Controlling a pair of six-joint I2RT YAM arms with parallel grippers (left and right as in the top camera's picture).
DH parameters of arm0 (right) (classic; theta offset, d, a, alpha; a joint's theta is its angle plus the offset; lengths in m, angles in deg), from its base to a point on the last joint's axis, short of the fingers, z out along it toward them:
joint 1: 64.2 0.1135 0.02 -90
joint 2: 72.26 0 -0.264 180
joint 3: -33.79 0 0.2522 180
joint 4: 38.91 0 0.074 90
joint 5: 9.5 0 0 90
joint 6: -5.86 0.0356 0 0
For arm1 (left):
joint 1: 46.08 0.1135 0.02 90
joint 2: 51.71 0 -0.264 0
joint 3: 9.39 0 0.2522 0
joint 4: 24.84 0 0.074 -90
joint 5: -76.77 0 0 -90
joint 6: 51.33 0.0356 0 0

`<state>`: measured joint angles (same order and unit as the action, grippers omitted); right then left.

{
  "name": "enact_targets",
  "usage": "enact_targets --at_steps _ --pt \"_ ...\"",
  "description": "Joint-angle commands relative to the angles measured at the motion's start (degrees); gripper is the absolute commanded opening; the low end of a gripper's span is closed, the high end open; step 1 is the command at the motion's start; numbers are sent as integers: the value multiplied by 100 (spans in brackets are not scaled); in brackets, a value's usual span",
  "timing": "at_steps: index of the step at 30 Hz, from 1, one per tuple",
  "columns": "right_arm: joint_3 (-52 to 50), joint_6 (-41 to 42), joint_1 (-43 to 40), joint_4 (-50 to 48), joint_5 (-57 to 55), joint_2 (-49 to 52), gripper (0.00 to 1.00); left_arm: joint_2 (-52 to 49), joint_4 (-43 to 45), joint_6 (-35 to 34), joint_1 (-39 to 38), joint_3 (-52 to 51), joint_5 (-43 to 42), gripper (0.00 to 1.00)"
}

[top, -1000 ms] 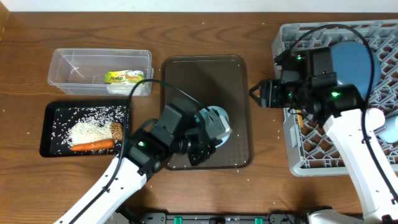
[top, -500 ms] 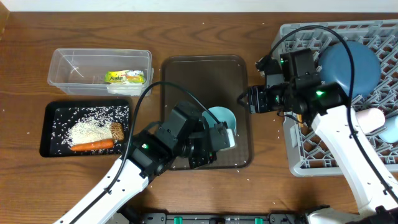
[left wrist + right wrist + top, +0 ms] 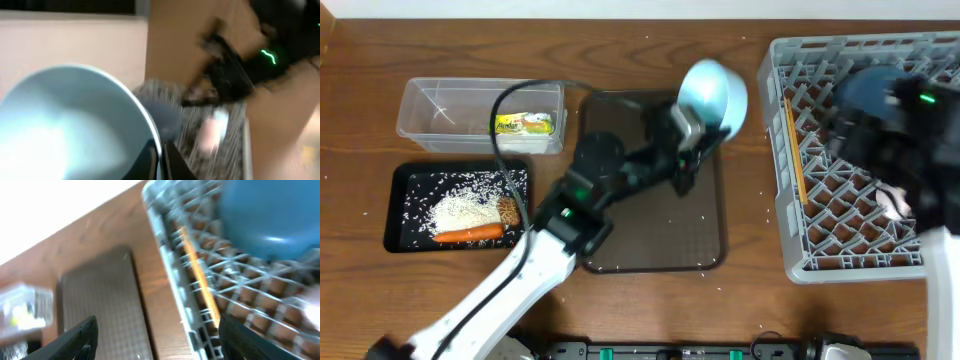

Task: Sort waste into correct bins and load items into the dishwasher rack
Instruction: 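Raise the bowl with the left gripper and place it upside down in the rack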

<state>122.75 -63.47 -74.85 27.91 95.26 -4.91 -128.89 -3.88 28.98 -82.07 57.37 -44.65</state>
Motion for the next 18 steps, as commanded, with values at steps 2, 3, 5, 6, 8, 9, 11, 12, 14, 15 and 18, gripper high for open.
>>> enact_targets --at_steps 2,3,5,6,8,9,11,12,14,15,18 --pt "74 286 -415 334 0 -315 73 -1285 1327 -2780 9 317 -409 6" --pt "74 286 -459 439 0 -341 74 -1628 1681 -3193 -9 472 -514 6" --pt "74 286 -483 627 -7 -337 74 -2212 2218 -3908 -35 787 -643 6" --pt "72 286 -481 673 -17 -323 74 -2483 2457 -4188 -55 951 -704 6" --pt "72 286 -481 756 -46 -282 74 -3010 2922 -4754 -118 1305 -796 6" --pt "72 286 -481 780 -76 -258 74 -3259 3126 -4975 -164 1488 -826 6" --pt "72 286 -481 807 -149 -216 75 -3620 3307 -5313 -251 1779 -826 6" --pt "72 286 -481 807 -153 -197 74 -3768 3338 -5458 -297 1899 -824 6" --pt "72 289 -481 807 -149 -151 74 -4041 3344 -5681 -393 2100 -785 6" --pt "72 289 -481 804 -151 -131 74 -4148 3355 -5766 -435 2166 -758 6" --pt "72 291 -481 800 -151 -94 74 -4446 3357 -5995 -525 2240 -562 6"
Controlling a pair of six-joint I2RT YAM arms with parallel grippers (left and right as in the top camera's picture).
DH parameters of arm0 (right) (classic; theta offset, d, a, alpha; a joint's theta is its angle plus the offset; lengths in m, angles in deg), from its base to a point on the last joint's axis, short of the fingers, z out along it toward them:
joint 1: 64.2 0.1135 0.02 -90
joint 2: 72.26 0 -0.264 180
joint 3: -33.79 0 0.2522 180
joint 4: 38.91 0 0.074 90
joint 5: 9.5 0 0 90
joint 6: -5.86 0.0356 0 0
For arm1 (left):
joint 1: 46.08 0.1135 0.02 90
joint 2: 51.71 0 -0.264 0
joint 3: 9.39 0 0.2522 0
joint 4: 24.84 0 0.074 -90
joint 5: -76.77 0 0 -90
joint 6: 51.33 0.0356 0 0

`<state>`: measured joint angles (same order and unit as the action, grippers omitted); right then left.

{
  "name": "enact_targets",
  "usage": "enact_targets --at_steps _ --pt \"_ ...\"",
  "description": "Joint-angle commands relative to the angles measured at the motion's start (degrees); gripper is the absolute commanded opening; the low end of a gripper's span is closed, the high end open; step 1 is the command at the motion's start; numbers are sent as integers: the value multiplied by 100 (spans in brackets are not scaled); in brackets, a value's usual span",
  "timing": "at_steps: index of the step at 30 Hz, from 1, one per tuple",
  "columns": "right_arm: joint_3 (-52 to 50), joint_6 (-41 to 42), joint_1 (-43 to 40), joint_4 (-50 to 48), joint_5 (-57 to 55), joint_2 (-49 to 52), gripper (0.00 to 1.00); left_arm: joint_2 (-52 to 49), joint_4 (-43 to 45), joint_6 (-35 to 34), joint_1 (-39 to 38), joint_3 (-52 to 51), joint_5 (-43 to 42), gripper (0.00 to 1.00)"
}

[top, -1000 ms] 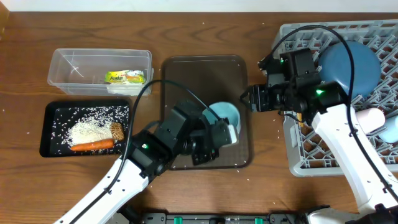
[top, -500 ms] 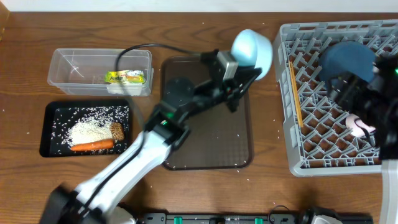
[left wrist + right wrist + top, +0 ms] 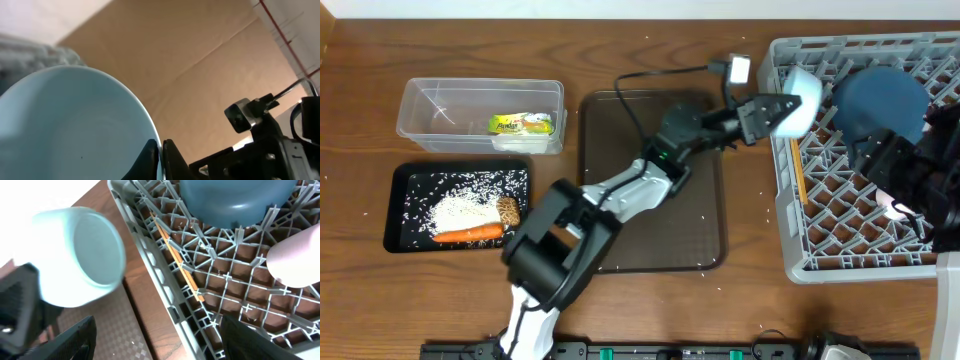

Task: Sort waste into correct bins and load items into the dishwasher rack
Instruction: 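Raise the bowl with the left gripper and place it upside down in the rack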

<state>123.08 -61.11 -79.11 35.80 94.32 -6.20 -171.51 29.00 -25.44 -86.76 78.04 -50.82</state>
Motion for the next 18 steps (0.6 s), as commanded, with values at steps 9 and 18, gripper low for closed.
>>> enact_targets --at_steps 9,18 --pt "39 52 -55 22 -76 50 74 -1049 1971 -2118 -79 199 846 6" --pt "39 52 -55 22 -79 50 75 -1292 2103 -2516 -245 201 1307 6"
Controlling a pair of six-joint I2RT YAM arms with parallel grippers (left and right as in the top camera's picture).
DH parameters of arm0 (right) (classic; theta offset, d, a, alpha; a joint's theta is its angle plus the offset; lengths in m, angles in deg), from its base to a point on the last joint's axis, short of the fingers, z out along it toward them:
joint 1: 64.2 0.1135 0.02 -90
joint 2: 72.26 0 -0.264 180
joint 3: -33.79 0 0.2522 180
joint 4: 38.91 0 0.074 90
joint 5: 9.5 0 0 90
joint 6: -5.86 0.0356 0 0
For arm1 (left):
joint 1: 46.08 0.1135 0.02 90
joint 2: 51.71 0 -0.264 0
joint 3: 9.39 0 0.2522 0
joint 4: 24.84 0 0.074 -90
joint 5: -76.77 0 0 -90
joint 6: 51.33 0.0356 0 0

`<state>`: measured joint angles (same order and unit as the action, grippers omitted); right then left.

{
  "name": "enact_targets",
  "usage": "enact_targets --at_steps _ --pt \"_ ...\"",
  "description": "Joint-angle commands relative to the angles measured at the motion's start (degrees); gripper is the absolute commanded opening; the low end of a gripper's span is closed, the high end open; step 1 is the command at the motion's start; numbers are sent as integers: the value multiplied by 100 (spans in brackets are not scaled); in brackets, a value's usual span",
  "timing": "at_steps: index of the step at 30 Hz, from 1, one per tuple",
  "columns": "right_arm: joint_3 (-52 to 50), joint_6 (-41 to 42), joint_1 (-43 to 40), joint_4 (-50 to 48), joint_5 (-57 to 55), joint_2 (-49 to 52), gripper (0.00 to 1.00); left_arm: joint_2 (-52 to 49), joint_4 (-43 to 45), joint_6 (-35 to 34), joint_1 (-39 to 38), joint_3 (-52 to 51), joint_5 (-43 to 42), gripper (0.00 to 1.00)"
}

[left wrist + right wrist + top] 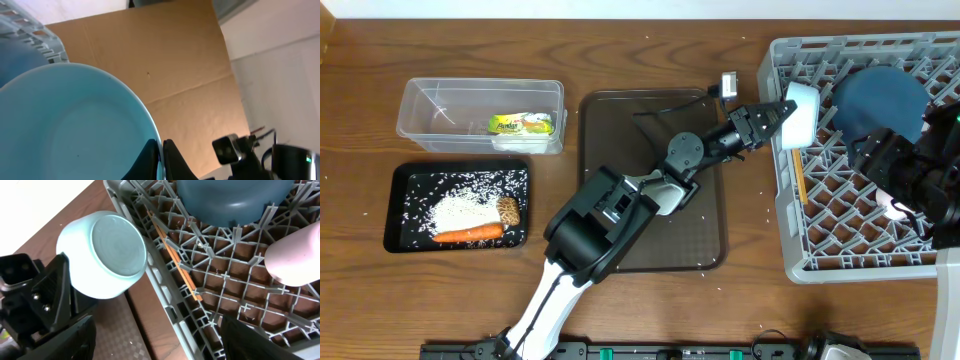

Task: Sort waste into correct bins and load items into the dishwasher rack
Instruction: 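Raise the bowl with the left gripper and place it upside down in the rack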

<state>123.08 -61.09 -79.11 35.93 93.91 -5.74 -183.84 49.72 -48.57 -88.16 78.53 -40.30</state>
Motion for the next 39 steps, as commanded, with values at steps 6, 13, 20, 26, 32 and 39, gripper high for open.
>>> enact_targets --at_steps 6,13,20,26,32,39 --pt "39 50 -55 26 -35 4 74 -59 -463 -203 -275 153 356 6" --pt "39 46 -55 116 -37 4 75 -59 -723 -203 -391 153 380 6" --pt "39 2 -55 155 -42 4 75 -59 -1029 -273 -339 151 380 15" --pt "39 2 -55 155 -205 4 76 -59 -1200 -289 -293 146 378 46" --pt "39 -2 -55 155 -278 4 77 -59 -1224 -289 -118 146 332 60" --pt "39 2 -55 149 -291 4 77 -59 -1733 -284 138 146 37 98"
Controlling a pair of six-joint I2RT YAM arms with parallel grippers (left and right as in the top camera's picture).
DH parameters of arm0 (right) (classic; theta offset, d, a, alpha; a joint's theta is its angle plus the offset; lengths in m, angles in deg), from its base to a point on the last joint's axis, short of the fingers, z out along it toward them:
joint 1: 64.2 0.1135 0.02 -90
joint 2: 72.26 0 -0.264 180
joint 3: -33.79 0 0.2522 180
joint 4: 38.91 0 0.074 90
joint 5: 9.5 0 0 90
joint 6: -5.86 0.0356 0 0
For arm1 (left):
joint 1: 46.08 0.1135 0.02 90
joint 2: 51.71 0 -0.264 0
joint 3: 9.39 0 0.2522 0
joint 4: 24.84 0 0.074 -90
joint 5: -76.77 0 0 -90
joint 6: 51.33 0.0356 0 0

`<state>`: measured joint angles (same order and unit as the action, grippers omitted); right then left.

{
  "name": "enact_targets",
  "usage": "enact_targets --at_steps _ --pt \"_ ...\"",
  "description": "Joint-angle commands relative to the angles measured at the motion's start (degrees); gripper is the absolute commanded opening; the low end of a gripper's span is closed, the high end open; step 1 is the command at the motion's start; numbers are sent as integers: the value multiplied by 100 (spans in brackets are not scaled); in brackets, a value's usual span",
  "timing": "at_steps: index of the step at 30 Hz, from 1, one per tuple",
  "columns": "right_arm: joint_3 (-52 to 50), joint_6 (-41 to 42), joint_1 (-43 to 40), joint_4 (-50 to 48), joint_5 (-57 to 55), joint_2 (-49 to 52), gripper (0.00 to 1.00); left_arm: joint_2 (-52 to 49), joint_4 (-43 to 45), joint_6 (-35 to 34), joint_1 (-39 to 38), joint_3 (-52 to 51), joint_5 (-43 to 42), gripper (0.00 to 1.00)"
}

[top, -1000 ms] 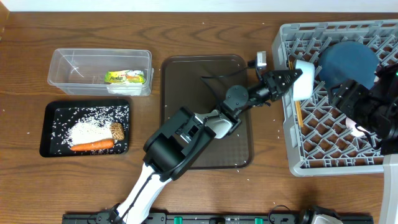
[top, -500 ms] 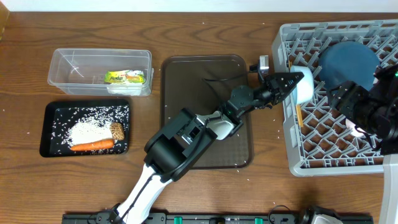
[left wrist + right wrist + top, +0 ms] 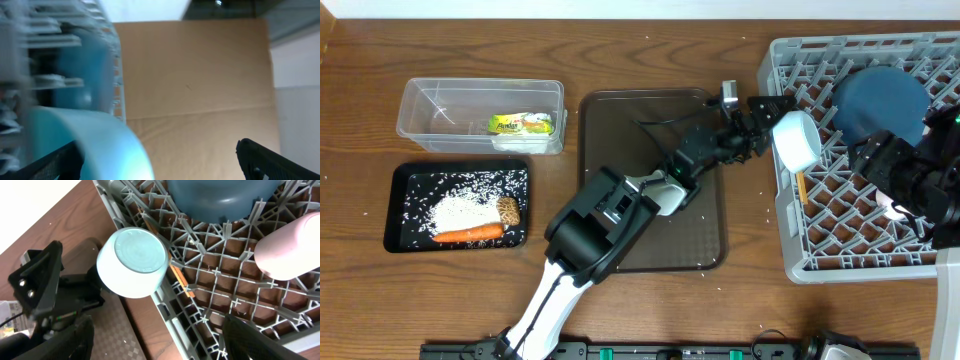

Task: Sort waste into correct bins and load items into the dishwasher rack
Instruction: 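Raise the bowl with the left gripper and place it upside down in the rack, then release the bowl and withdraw the left gripper to the left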

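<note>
A light blue bowl (image 3: pixel 797 140) lies bottom-up and tilted on the left edge of the grey dishwasher rack (image 3: pixel 850 250). The right wrist view shows the bowl's base (image 3: pixel 134 262). My left gripper (image 3: pixel 766 112) is just left of the bowl and open. In the left wrist view the blurred bowl (image 3: pixel 90 145) sits by the left finger of that gripper (image 3: pixel 155 165). My right gripper (image 3: pixel 160 347) hangs open over the rack, holding nothing. A dark blue bowl (image 3: pixel 880 105) and a pink cup (image 3: pixel 290 250) sit in the rack.
An orange stick (image 3: pixel 177 277) lies in the rack under the light blue bowl. A brown tray (image 3: pixel 650 230) lies mid-table. At the left are a clear bin (image 3: pixel 430 105) holding a yellow packet (image 3: pixel 525 124) and a black tray (image 3: pixel 405 185) with rice and a carrot (image 3: pixel 468 234).
My left gripper was shut on the light blue bowl's rim at the rack's left edge. Now it is open and the bowl rests bottom-up on the rack. My right gripper has barely moved.
My left gripper first held the light blue bowl above the brown tray's far right corner. Then it held the bowl at the rack's left rim, then there with its base turned up. Now the bowl lies on the rack, let go. My right gripper stayed open over the rack.
</note>
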<state>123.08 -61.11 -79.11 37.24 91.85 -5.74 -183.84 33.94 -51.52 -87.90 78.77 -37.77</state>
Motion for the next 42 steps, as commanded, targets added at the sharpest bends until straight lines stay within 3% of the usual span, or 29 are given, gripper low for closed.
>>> enact_targets --at_steps 1,9,12,16,20,24,27,31,36,41,42 --pt "39 4 -55 17 -85 4 78 -59 -293 11 151 122 -278 98" --pt "39 -2 -55 20 -85 4 78 -44 -168 57 505 122 -916 98" --pt "39 -127 -55 20 -87 4 79 17 323 278 693 122 -1257 98" --pt "39 -146 -55 17 -85 4 79 332 321 693 1005 122 -1790 98" --pt "39 -146 -52 11 -59 4 80 1016 -1088 1864 1362 122 -2621 98" --pt "39 -629 7 -87 -33 4 82 2118 -3895 3727 1663 122 -2669 98" --pt "39 -1276 179 -236 411 -2 82 3091 -6317 5368 1829 122 -1665 98" --pt "39 -2312 662 -507 1556 -59 87 4496 -8933 6948 1945 122 769 98" --pt "39 -2396 1545 -1047 1572 -157 90 5871 -10736 7759 1969 122 2562 98" --pt "39 -2398 2588 -1471 1384 -306 91 7020 -11984 7816 1969 122 3980 98" --pt "39 -2393 2778 -1547 1290 -321 97 7208 -12198 7816 1969 122 4162 98"
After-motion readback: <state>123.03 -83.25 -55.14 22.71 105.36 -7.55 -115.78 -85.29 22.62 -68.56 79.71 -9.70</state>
